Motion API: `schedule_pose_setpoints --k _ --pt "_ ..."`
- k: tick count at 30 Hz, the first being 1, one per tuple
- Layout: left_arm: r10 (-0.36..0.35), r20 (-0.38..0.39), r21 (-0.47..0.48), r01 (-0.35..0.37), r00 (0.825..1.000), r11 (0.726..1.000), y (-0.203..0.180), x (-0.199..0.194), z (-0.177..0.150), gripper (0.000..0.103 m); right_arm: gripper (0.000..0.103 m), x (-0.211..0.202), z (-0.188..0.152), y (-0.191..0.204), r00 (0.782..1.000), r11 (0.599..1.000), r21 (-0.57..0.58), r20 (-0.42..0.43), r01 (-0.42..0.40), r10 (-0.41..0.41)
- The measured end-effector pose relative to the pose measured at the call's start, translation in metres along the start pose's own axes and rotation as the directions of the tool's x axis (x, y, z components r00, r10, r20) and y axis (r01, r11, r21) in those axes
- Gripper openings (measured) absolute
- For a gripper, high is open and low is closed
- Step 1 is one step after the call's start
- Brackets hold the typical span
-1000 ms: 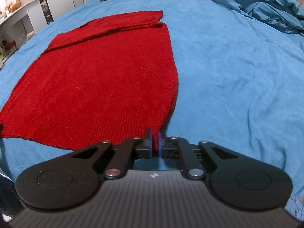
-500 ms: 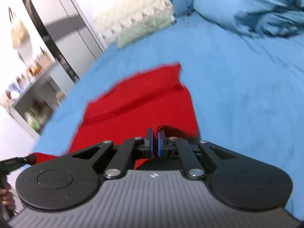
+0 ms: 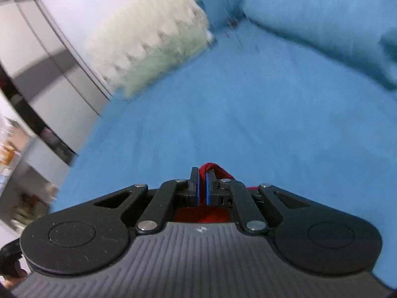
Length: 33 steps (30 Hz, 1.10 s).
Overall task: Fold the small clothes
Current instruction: 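Grasp the hem with both grippers and lift it toward the collar, then lay the hem over the collar and open both grippers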
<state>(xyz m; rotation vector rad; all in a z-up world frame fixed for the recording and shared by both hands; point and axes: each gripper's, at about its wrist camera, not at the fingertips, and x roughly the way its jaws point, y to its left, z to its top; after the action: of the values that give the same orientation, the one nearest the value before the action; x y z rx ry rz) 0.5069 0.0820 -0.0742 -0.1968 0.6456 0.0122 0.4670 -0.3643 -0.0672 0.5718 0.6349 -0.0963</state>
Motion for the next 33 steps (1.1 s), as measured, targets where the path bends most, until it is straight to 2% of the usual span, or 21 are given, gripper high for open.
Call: schedule_pose_setpoints --k 2,4,7,9,10,11,12,13,15,17,19,22,26,28,33 --pt "0.015 -0.038 -0.013 -0.015 0.999 1.000 0.000 0.027 -0.013 0.005 0.020 0.036 -0.009 -0.009 0.999 0.999 -0.005 -0.033 0.043 -0.044" --pt "0.016 -0.043 -0.024 -0.017 0.999 1.000 0.003 0.041 -0.017 0.005 0.020 0.057 -0.013 -0.017 0.999 0.999 0.017 -0.024 0.040 -0.040" --pt "0.012 -0.052 -0.050 -0.014 0.999 0.999 0.009 0.056 -0.010 0.005 0.020 0.074 -0.010 -0.023 1.000 0.998 0.055 -0.007 0.025 -0.025" --pt "0.017 -0.061 -0.082 -0.022 0.998 0.996 0.012 0.061 0.000 0.011 0.024 0.082 -0.008 -0.021 1.000 0.998 0.052 0.001 0.026 -0.026" --pt "0.011 -0.054 -0.088 -0.016 0.998 0.996 0.012 0.058 0.001 0.014 0.032 0.082 -0.008 -0.019 0.999 0.999 0.040 0.004 0.032 -0.032" --pt "0.016 -0.042 -0.084 -0.019 0.999 0.996 0.011 0.052 0.003 0.029 0.043 0.079 -0.008 -0.017 0.998 0.998 0.022 0.019 0.053 -0.053" --pt "0.018 -0.028 -0.071 -0.020 0.999 0.997 0.009 0.047 0.006 0.049 0.070 0.075 -0.007 -0.012 0.997 0.997 -0.001 0.037 0.071 -0.071" --pt "0.010 0.001 -0.045 -0.010 1.000 0.999 0.008 0.035 0.004 0.055 0.081 0.062 -0.010 -0.009 0.995 0.996 -0.039 0.072 0.078 -0.075" --pt "-0.010 0.080 0.034 0.007 0.997 0.999 0.004 -0.001 -0.006 0.061 0.082 0.028 -0.021 0.004 0.988 0.984 -0.164 0.149 0.073 -0.049" --pt "-0.049 0.100 0.119 0.037 0.994 0.992 -0.002 -0.035 -0.026 0.065 0.082 0.003 -0.040 0.016 0.988 0.965 -0.259 0.151 0.042 -0.002" --pt "-0.104 0.072 0.174 0.090 0.992 0.981 -0.007 -0.055 -0.053 0.066 0.088 -0.018 -0.069 0.021 0.992 0.951 -0.308 0.117 -0.012 0.051" --pt "-0.153 -0.015 0.181 0.153 0.988 0.972 -0.006 -0.064 -0.095 0.066 0.088 -0.019 -0.107 0.024 0.998 0.937 -0.346 0.029 -0.043 0.056" --pt "-0.089 -0.124 0.117 0.103 0.988 0.988 0.013 -0.048 -0.129 0.066 0.085 -0.001 -0.146 0.008 0.998 0.926 -0.375 -0.025 0.042 -0.055" --pt "-0.111 -0.122 0.090 0.122 0.986 0.988 0.022 -0.046 -0.134 0.065 0.085 0.006 -0.151 -0.002 0.997 0.925 -0.374 -0.008 0.067 -0.076" --pt "-0.074 -0.149 0.119 0.092 0.986 0.989 0.010 -0.046 -0.130 0.065 0.087 0.017 -0.149 0.014 0.987 0.907 -0.394 0.007 0.150 -0.160"
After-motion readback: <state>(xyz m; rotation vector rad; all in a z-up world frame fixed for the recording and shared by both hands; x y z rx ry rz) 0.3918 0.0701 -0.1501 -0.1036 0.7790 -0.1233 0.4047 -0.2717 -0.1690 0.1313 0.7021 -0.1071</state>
